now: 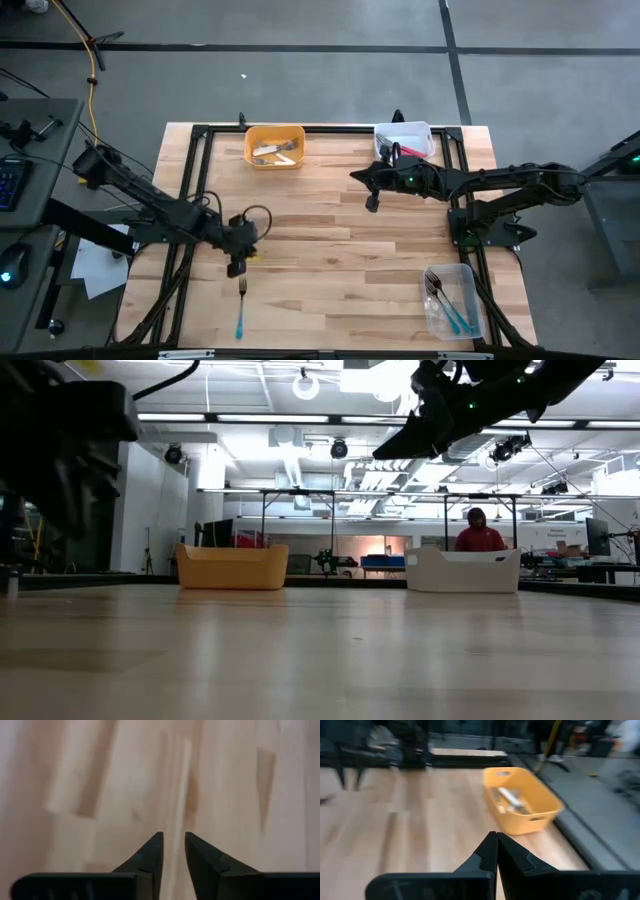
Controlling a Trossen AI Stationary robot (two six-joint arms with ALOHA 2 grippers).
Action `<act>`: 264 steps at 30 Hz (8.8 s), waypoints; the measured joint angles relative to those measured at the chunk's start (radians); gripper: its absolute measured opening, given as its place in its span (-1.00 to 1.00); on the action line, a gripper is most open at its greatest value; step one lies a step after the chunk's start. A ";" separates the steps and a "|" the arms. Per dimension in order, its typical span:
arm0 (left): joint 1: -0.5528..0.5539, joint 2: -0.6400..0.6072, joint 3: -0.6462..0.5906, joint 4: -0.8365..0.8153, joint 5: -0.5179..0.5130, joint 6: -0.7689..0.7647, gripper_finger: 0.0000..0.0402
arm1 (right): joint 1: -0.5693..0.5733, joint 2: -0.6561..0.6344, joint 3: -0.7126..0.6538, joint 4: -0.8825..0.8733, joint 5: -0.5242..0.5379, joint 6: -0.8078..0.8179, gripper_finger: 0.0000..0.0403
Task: Sort silverware by color (type)
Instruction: Put the blue fork into the transparent bin, then return to Home Position
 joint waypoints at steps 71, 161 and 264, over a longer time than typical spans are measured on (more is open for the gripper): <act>0.134 0.193 0.000 0.586 -0.140 -0.028 -1.00 | 0.269 0.397 0.037 0.249 -0.121 0.512 -0.14; 0.510 -0.710 -0.410 0.568 0.082 0.546 -1.00 | 1.256 0.234 0.309 -1.259 -0.050 2.400 -1.00; 0.579 -1.037 -0.501 0.424 0.109 0.599 -0.98 | -0.140 -0.297 -0.559 0.568 -0.386 -0.018 -1.00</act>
